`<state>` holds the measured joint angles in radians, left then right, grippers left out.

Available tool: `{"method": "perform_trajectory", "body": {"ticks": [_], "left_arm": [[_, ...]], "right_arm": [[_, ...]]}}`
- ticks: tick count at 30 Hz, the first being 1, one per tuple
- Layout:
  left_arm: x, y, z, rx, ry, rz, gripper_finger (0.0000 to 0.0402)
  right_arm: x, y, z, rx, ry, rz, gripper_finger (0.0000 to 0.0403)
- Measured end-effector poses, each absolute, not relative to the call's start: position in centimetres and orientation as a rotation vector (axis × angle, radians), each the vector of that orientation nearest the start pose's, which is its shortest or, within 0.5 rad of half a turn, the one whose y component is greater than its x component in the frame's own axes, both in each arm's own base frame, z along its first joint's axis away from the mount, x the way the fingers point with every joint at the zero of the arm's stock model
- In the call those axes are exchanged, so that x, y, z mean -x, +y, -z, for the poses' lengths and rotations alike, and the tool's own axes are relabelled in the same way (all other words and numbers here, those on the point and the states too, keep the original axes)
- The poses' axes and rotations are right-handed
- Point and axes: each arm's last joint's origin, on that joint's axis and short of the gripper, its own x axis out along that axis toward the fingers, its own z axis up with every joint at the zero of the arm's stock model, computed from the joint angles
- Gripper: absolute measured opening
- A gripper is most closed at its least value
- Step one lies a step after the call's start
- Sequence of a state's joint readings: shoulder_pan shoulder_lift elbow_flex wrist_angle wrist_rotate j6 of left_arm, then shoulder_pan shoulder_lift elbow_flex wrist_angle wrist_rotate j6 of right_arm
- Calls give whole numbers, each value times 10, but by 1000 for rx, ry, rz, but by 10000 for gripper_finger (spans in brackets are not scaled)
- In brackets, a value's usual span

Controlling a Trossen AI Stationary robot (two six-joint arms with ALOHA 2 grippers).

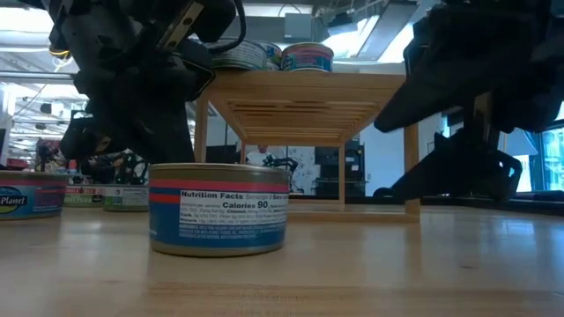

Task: Stack canned seafood by type on shelf
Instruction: Put the blue tuna can on the shelf

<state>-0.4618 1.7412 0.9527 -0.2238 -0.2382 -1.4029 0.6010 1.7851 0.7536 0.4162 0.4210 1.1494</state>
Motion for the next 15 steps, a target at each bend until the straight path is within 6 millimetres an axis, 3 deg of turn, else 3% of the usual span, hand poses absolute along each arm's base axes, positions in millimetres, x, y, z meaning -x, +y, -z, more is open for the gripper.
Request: {"method": "perform_trajectory", "body": {"ticks": [15], "left_arm": [[-312,-132,-154,939,794,-426,0]], "right_arm": [[-280,177,-129,-956,541,187,312]]}}
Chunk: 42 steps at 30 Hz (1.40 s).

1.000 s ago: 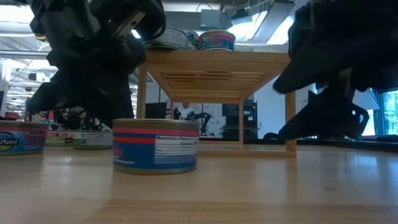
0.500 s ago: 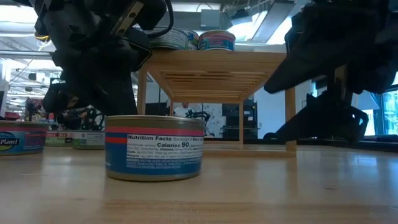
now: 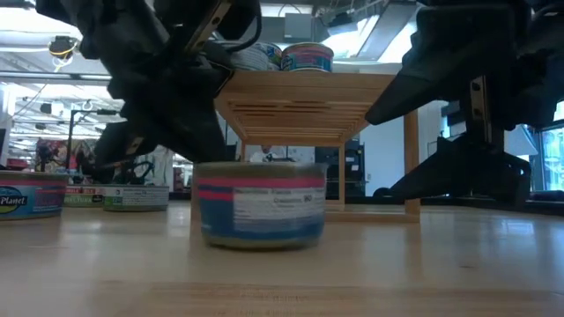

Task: Stack canned seafood by type on shelf
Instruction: Put the blue tuna can on the shelf

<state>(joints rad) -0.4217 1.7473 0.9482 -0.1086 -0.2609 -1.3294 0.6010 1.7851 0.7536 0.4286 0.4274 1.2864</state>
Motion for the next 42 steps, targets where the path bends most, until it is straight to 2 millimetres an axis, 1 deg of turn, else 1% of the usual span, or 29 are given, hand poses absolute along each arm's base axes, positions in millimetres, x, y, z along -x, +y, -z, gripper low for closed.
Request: {"method": "perform_trajectory", "body": {"ticks": [6,12,19,42], "left_arm": [[-317,-130,-158,875,725,-397,0],[-321,-132,-162,877,677,-362,0],[-325,-134,-167,888,627,-319,0],[-329,-135,-174,905,575,-276,0]], "right_arm": [[-280,176,-129,-948,505,219,312],[-282,177,-133,-971,458,213,312],[-282,177,-133,-1027,465,210,312],[-285,181,-140,-1170,441,140,312]]}}
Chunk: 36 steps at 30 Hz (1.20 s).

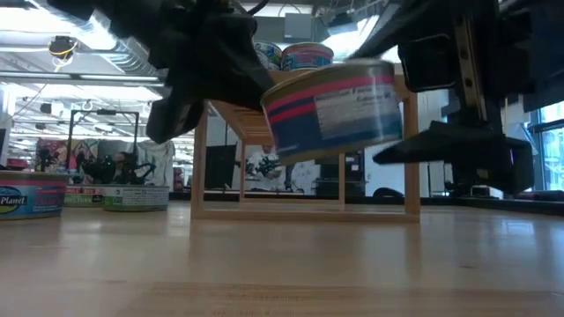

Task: Stack canned seafood by type on shelf
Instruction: Put the blue tuna can on the shelf

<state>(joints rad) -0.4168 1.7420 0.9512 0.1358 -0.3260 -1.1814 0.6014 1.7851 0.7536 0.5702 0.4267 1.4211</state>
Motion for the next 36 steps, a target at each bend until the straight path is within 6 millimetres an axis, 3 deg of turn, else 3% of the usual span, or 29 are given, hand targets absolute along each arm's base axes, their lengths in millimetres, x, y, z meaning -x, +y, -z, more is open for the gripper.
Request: {"method": "perform_trajectory", "body": {"ticks": [7,16,25,31,36], "left_arm": [[-330,-136,-175,905,560,-262,0],[-329,-137,-175,881,570,-249,1],[-331,-137,-175,867,638,-145,60],[-329,-140,-177,863,718,-24,116],[-324,-141,-189,827,711,37,128]], "right_arm": [[-290,179,-145,-1213,411,95,299],[-291,177,-145,-1217,419,99,197],[-290,179,-147,-1217,446,54,196],[-289,178,-159,-1240,445,7,202],[-290,172,-171,-1261,442,-38,197]]}}
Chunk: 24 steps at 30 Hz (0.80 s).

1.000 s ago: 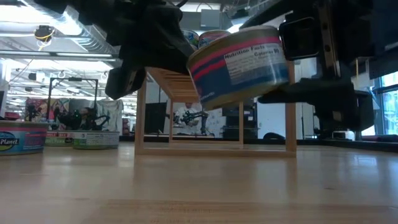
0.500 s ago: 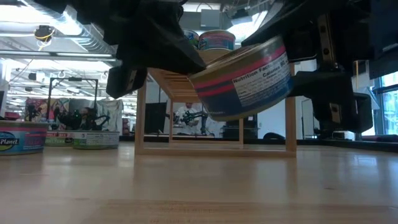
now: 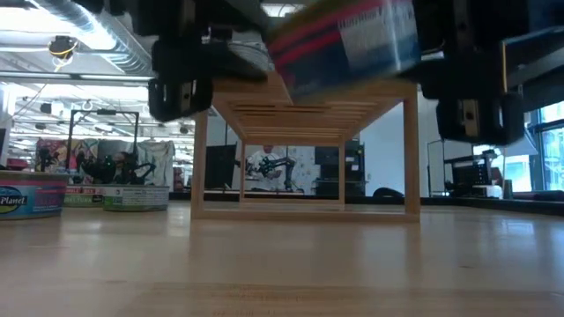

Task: Stack canned seafood by type on shelf
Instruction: Put the blue tuna can on the shelf

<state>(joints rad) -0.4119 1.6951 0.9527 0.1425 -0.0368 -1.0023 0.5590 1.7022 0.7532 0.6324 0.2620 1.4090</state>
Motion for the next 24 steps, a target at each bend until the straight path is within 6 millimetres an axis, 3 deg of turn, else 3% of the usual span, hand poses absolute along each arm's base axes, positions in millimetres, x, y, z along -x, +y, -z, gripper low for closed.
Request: {"method": "perform_trajectory", "body": {"ticks": [13,18,24], "left_arm": [[-303,-142,-237,672,594,164,103],[-299,-145,-243,583,553,170,93],[-298,-148,-243,477,516,160,88]], "right_arm": [[-288,135,-233,-1244,262,-146,197],[-281,113,-256,-1194,193,-133,202],[-275,82,-267,-1130,195,-25,198]]}}
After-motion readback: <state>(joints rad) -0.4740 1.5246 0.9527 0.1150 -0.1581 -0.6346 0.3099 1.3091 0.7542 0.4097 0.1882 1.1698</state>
